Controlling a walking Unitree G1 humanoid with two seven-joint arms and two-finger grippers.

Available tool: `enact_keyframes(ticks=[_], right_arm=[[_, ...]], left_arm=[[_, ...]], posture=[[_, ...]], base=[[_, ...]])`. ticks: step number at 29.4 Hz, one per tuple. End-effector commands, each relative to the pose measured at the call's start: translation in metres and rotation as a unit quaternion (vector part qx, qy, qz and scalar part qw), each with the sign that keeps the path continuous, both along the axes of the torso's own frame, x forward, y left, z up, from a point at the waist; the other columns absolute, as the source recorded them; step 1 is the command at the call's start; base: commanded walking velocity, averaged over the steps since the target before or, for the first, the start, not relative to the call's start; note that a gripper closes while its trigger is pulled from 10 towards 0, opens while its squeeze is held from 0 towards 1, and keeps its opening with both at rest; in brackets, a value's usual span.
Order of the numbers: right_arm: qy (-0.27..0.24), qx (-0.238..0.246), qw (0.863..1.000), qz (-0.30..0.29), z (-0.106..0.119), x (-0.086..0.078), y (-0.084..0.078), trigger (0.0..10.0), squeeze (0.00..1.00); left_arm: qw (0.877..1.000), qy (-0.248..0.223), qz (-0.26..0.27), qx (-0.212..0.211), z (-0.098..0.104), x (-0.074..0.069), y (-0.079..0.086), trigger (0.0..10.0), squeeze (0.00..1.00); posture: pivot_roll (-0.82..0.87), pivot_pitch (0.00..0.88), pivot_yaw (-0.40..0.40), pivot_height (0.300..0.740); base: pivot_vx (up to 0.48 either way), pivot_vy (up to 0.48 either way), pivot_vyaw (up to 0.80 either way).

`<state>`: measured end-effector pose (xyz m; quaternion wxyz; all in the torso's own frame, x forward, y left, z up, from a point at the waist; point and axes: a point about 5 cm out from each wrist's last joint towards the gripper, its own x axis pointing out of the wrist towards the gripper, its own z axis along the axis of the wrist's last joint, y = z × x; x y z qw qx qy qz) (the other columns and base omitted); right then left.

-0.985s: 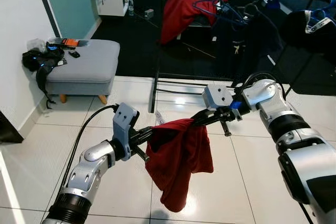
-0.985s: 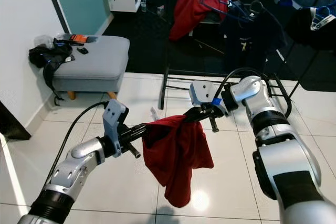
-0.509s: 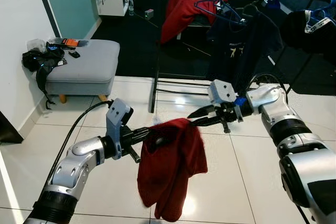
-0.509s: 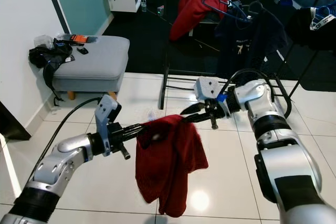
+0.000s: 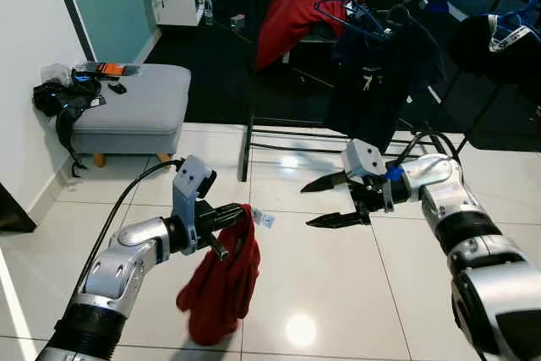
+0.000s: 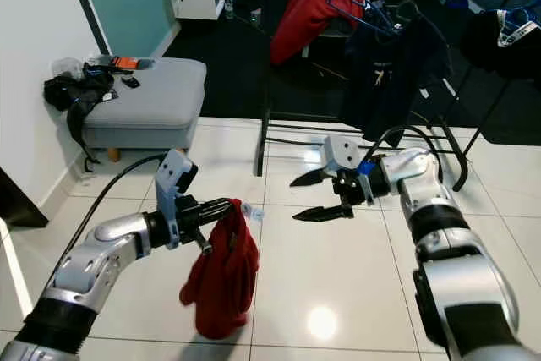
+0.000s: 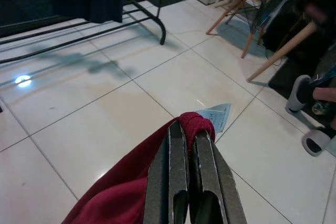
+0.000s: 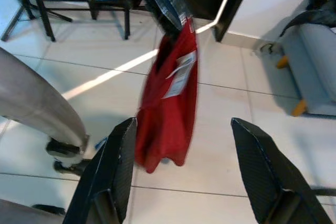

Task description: Hang hanger

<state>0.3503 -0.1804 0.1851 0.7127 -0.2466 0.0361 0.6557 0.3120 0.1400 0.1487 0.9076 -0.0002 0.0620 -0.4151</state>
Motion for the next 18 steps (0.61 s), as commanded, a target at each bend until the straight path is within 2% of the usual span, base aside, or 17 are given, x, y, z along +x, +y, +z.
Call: enact_keyframes(ticks=[1, 2, 3, 4, 5, 7, 8, 10, 11, 12, 13, 14, 16, 17, 18], right_arm=[[0.010, 0.044, 0.993, -0.109, -0.025, 0.001, 0.000, 10.0, 0.00], [0.010, 0.044, 0.993, -0.109, -0.025, 0.001, 0.000, 10.0, 0.00], [0.025, 0.086, 0.972, -0.218, -0.042, 0.005, -0.004, 10.0, 0.00], [0.039, 0.108, 0.950, -0.290, -0.054, 0.006, -0.007, 10.0, 0.00], [0.039, 0.108, 0.950, -0.290, -0.054, 0.006, -0.007, 10.0, 0.00], [0.083, 0.171, 0.878, -0.439, -0.079, 0.006, -0.013, 10.0, 0.00], [0.100, 0.185, 0.836, -0.507, -0.094, 0.001, -0.018, 10.0, 0.00], [0.125, 0.191, 0.777, -0.587, -0.115, -0.007, -0.024, 10.0, 0.00], [0.125, 0.191, 0.777, -0.587, -0.115, -0.007, -0.024, 10.0, 0.00], [0.132, 0.191, 0.761, -0.606, -0.120, -0.009, -0.026, 10.0, 0.00], [0.132, 0.191, 0.761, -0.606, -0.120, -0.009, -0.026, 10.0, 0.00], [0.136, 0.190, 0.745, -0.624, -0.127, -0.014, -0.023, 10.0, 0.00], [0.138, 0.187, 0.734, -0.638, -0.137, -0.021, -0.013, 10.0, 0.00], [0.138, 0.187, 0.734, -0.638, -0.137, -0.021, -0.013, 10.0, 0.00], [0.132, 0.167, 0.738, -0.641, -0.141, -0.024, -0.009, 10.0, 0.00]], left_arm=[[0.999, -0.013, 0.032, -0.011, 0.008, 0.004, 0.001, 0.0, 0.00], [0.999, -0.013, 0.032, -0.011, 0.008, 0.004, 0.001, 0.0, 0.00], [0.997, -0.008, 0.069, -0.019, 0.003, 0.004, 0.001, 0.0, 0.00], [0.995, -0.005, 0.093, -0.024, -0.001, 0.004, 0.001, 0.0, 0.00], [0.995, -0.005, 0.093, -0.024, -0.001, 0.004, 0.001, 0.0, 0.00], [0.986, 0.009, 0.164, -0.025, -0.014, 0.004, 0.003, 0.0, 0.00], [0.969, 0.016, 0.245, -0.011, -0.022, 0.008, 0.012, 0.0, 0.00], [0.941, 0.028, 0.337, 0.003, -0.033, 0.011, 0.024, 0.0, 0.00], [0.941, 0.028, 0.337, 0.003, -0.033, 0.011, 0.024, 0.0, 0.00], [0.934, 0.033, 0.355, 0.002, -0.035, 0.011, 0.027, 10.0, 0.00], [0.934, 0.033, 0.355, 0.002, -0.035, 0.011, 0.027, 10.0, 0.00], [0.927, 0.049, 0.372, 0.013, -0.041, 0.010, 0.031, 10.0, 0.00], [0.900, 0.072, 0.424, 0.068, -0.051, 0.008, 0.041, 10.0, 0.00], [0.900, 0.072, 0.424, 0.068, -0.051, 0.008, 0.041, 10.0, 0.00], [0.891, 0.082, 0.437, 0.098, -0.057, 0.007, 0.043, 10.0, 0.00]], posture=[[0.04, 0.045, -0.035, 0.740], [0.04, 0.045, -0.035, 0.740], [0.04, 0.040, -0.031, 0.740], [0.04, 0.040, -0.031, 0.740], [0.04, 0.040, -0.031, 0.740], [0.05, 0.035, -0.017, 0.740], [0.05, 0.034, -0.012, 0.740], [0.06, 0.032, -0.005, 0.740], [0.06, 0.032, -0.005, 0.740], [0.06, 0.032, -0.005, 0.740], [0.06, 0.032, -0.005, 0.740], [0.07, 0.033, 0.004, 0.740], [0.06, 0.034, 0.009, 0.740], [0.06, 0.034, 0.009, 0.740], [0.06, 0.036, 0.010, 0.740]], base=[[0.000, 0.000, 0.00], [0.000, 0.000, 0.00], [0.000, 0.000, 0.00], [0.000, 0.000, 0.00], [0.000, 0.000, 0.00], [0.000, 0.000, 0.00], [0.000, 0.000, 0.00], [0.000, 0.000, 0.00], [0.000, 0.000, 0.00], [0.000, 0.000, 0.00], [0.000, 0.000, 0.00], [0.000, 0.000, 0.00], [0.000, 0.000, 0.00], [0.000, 0.000, 0.00], [0.000, 0.000, 0.00]])
